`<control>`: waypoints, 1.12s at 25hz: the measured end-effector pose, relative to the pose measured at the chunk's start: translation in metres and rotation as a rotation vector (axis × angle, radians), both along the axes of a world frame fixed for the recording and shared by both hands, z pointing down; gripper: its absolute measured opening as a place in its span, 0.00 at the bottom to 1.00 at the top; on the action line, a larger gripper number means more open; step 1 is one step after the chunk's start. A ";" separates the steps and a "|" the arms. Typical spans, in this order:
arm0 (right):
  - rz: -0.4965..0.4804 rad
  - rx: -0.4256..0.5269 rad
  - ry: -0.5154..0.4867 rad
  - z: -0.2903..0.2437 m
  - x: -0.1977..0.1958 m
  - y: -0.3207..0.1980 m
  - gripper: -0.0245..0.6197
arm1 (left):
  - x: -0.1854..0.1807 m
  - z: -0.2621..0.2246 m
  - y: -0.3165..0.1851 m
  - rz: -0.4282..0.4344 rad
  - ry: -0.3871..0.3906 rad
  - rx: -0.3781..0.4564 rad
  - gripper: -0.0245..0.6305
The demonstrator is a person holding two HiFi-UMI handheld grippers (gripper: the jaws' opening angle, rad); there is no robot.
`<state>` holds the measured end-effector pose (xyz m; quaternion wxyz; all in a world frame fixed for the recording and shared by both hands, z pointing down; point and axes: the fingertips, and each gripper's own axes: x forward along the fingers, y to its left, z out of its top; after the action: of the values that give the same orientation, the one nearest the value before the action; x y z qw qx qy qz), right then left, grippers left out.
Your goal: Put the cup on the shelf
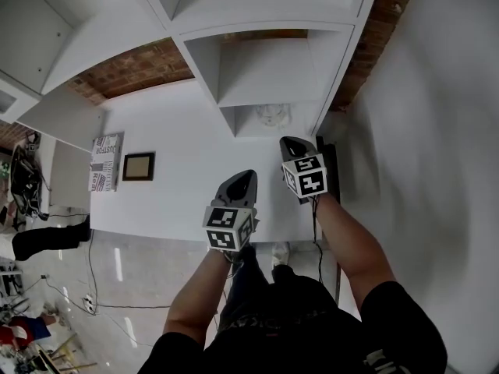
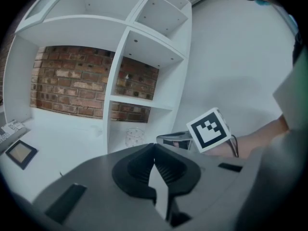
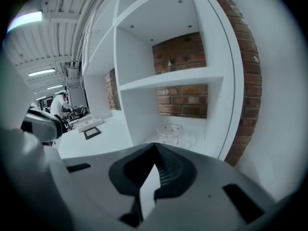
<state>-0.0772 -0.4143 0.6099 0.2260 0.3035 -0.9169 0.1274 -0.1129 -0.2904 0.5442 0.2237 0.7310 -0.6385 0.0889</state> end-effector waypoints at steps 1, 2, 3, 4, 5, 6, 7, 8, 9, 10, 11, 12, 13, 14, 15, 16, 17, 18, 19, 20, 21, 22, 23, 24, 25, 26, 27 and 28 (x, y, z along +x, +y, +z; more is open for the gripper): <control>-0.007 0.006 -0.005 -0.008 0.002 0.008 0.04 | 0.002 -0.004 0.005 -0.003 -0.004 0.002 0.05; -0.012 0.012 -0.010 -0.015 0.004 0.016 0.04 | 0.004 -0.009 0.011 -0.004 -0.009 0.002 0.04; -0.016 0.016 -0.017 -0.022 0.006 0.024 0.04 | 0.005 -0.012 0.017 -0.005 -0.014 0.004 0.04; -0.017 0.020 -0.026 -0.030 0.008 0.032 0.04 | 0.005 -0.016 0.023 -0.008 -0.019 0.008 0.05; -0.017 0.022 -0.034 -0.037 0.011 0.041 0.04 | 0.005 -0.020 0.029 -0.010 -0.023 0.013 0.05; -0.013 0.024 -0.044 -0.044 0.013 0.049 0.04 | 0.004 -0.024 0.036 -0.010 -0.026 0.019 0.05; -0.009 0.025 -0.055 -0.051 0.015 0.058 0.04 | 0.003 -0.028 0.042 -0.009 -0.028 0.024 0.04; -0.003 0.025 -0.066 -0.057 0.017 0.068 0.04 | 0.002 -0.032 0.048 -0.008 -0.029 0.030 0.04; 0.002 0.025 -0.075 -0.063 0.018 0.077 0.04 | 0.001 -0.036 0.054 -0.006 -0.029 0.034 0.04; 0.006 0.026 -0.083 -0.068 0.019 0.087 0.04 | -0.001 -0.040 0.061 -0.004 -0.027 0.038 0.04; 0.011 0.027 -0.089 -0.073 0.019 0.098 0.04 | -0.003 -0.042 0.068 0.000 -0.025 0.040 0.04; 0.015 0.028 -0.092 -0.078 0.019 0.109 0.04 | -0.005 -0.045 0.075 0.006 -0.022 0.040 0.05; 0.021 0.031 -0.093 -0.082 0.019 0.119 0.04 | -0.007 -0.047 0.083 0.014 -0.020 0.039 0.05; 0.027 0.035 -0.094 -0.086 0.019 0.130 0.04 | -0.009 -0.050 0.091 0.023 -0.018 0.040 0.04; 0.035 0.040 -0.094 -0.090 0.018 0.141 0.04 | -0.011 -0.052 0.098 0.032 -0.015 0.043 0.05; 0.044 0.044 -0.094 -0.094 0.017 0.151 0.04 | -0.013 -0.054 0.106 0.040 -0.013 0.048 0.04; 0.053 0.048 -0.096 -0.098 0.016 0.162 0.04 | -0.016 -0.056 0.113 0.047 -0.010 0.055 0.04; 0.063 0.050 -0.099 -0.101 0.015 0.172 0.04 | -0.019 -0.058 0.120 0.053 -0.008 0.061 0.04; 0.072 0.051 -0.104 -0.105 0.015 0.182 0.04 | -0.021 -0.059 0.128 0.059 -0.006 0.067 0.04; 0.082 0.052 -0.108 -0.108 0.014 0.191 0.04 | -0.022 -0.061 0.135 0.065 -0.002 0.071 0.05; 0.092 0.052 -0.112 -0.110 0.015 0.200 0.04 | -0.023 -0.061 0.142 0.072 0.001 0.073 0.04; 0.102 0.051 -0.116 -0.112 0.016 0.209 0.04 | -0.024 -0.062 0.148 0.078 0.005 0.075 0.04; 0.111 0.048 -0.121 -0.114 0.017 0.218 0.04 | -0.024 -0.063 0.155 0.084 0.010 0.076 0.04; 0.118 0.045 -0.126 -0.117 0.017 0.226 0.04 | -0.024 -0.064 0.161 0.089 0.016 0.078 0.04; 0.124 0.044 -0.131 -0.120 0.018 0.234 0.04 | -0.025 -0.066 0.166 0.095 0.023 0.082 0.04; 0.130 0.046 -0.133 -0.123 0.019 0.241 0.04 | -0.024 -0.068 0.172 0.102 0.029 0.086 0.04; 0.136 0.050 -0.134 -0.125 0.020 0.248 0.04 | -0.024 -0.071 0.177 0.110 0.034 0.091 0.04; 0.143 0.053 -0.135 -0.128 0.021 0.255 0.04 | -0.023 -0.073 0.182 0.118 0.036 0.094 0.04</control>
<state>-0.0563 -0.1595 0.4815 0.1461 0.3646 -0.9090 0.1391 -0.1358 -0.1085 0.4711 0.1949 0.7785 -0.5937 0.0584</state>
